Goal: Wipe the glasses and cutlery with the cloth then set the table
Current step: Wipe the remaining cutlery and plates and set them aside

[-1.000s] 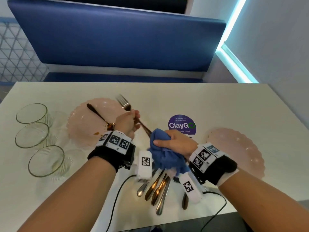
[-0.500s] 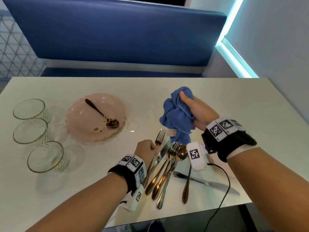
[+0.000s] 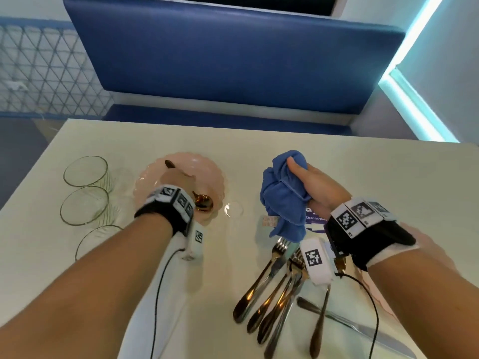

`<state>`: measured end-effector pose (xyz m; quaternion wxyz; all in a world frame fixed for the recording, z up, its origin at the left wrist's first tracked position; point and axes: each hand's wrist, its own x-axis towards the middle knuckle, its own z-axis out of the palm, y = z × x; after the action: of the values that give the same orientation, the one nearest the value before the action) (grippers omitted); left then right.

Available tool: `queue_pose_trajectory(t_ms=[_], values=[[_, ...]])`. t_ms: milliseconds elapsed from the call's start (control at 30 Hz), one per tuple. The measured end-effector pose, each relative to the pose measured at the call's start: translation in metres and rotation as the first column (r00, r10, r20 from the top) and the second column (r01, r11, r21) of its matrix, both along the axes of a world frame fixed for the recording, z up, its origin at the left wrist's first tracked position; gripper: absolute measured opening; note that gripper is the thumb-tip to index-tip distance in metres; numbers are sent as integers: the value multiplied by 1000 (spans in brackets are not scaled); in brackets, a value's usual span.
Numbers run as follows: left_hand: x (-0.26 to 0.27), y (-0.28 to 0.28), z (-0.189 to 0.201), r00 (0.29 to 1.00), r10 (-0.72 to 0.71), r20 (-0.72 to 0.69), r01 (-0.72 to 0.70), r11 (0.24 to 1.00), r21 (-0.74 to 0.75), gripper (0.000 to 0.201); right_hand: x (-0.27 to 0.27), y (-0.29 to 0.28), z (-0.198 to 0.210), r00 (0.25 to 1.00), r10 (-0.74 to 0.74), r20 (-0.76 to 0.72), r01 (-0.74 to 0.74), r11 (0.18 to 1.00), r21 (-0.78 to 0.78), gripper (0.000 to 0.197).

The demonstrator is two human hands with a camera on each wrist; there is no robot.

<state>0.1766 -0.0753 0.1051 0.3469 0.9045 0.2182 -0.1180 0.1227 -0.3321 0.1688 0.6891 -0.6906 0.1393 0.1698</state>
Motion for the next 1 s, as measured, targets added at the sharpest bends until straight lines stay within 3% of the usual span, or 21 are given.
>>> queue_pose_trajectory(t_ms=[100, 300, 400, 500, 633, 733, 800, 900, 1000], values=[[19, 26, -6, 987, -52, -152, 81, 979, 188, 28, 6, 11, -2, 1000, 20, -14, -20, 1000, 13, 39], [37, 28, -15, 963, -10, -270, 55, 986, 159, 28, 21, 32, -7, 994, 101, -33, -102, 994, -38, 35], [58, 38, -44, 943, -47, -328, 112, 977, 180, 28, 26, 39, -11, 988, 148, -49, -150, 987, -49, 34], [72, 49, -64, 957, -13, -291, 33, 997, 66, 31, 32, 44, -13, 976, 199, -88, -204, 978, -50, 33], [54, 32, -11, 986, 46, -163, -84, 968, -236, 22, 43, 55, -13, 958, 269, -101, -279, 955, -101, 40], [48, 16, 15, 996, 18, -85, -51, 915, -401, 17, 47, 77, -9, 932, 356, -73, -363, 921, -141, 39], [42, 3, 27, 1000, -16, -21, 3, 864, -504, 21, 47, 94, -8, 897, 439, -56, -438, 862, -255, 37], [32, -11, 40, 997, -11, 73, 51, 823, -566, 29, 45, 107, -16, 870, 494, -10, -466, 813, -351, 47], [26, -14, 45, 991, 59, 121, 23, 811, -585, 29, 38, 112, -20, 906, 418, 70, -369, 858, -358, 23]])
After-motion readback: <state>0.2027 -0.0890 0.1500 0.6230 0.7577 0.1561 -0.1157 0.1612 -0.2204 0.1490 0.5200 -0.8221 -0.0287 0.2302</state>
